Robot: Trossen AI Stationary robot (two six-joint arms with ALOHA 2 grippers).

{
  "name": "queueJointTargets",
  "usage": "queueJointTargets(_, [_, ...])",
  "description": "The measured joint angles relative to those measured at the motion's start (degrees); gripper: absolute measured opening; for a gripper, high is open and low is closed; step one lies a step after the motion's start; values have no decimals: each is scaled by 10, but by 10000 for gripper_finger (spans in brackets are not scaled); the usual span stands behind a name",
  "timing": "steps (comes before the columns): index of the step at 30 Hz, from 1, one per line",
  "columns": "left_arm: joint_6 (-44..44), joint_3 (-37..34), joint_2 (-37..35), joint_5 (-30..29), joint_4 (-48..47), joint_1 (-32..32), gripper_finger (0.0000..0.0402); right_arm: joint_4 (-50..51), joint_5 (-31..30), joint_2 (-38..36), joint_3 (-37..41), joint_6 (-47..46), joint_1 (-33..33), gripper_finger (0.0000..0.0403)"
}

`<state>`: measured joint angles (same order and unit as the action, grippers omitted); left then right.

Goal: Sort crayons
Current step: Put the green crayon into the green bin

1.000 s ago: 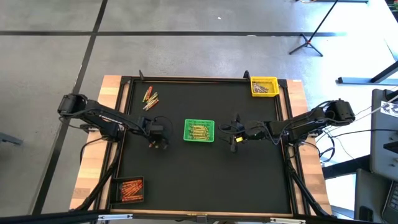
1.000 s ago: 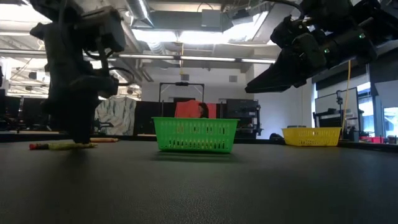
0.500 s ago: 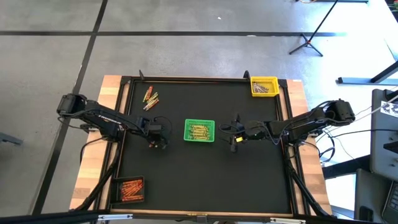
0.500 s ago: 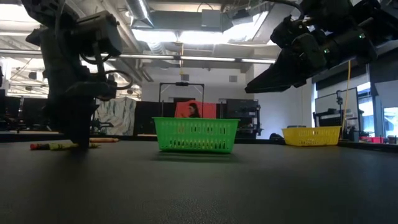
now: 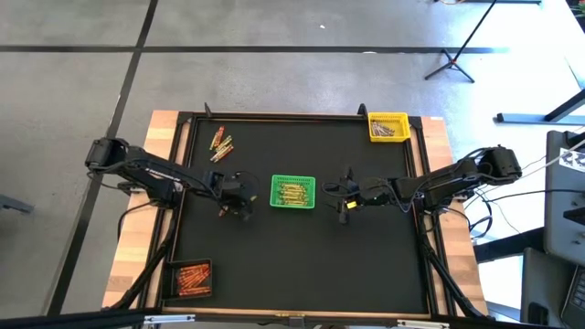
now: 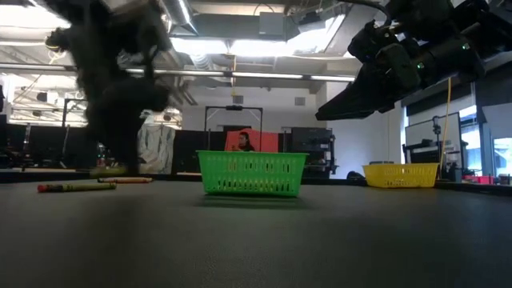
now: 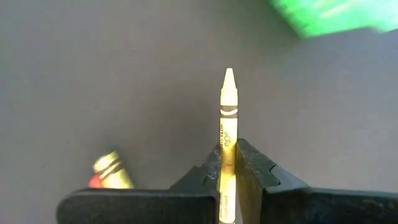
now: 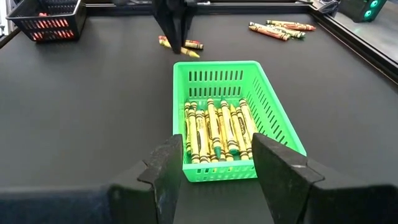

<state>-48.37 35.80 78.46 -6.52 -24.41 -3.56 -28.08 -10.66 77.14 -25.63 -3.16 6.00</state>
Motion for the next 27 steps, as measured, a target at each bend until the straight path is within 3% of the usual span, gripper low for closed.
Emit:
queueJointTargets(10, [231,166,0,-31,18,-8,13,0,0,0,0,0,0,191])
queueJointTargets(18, [406,160,60,-56,178,2,13,-2,0,0,0,0,0,191])
queueJointTargets(27, [440,159,147,-60,250,34,18,-2,0,0,0,0,0,191])
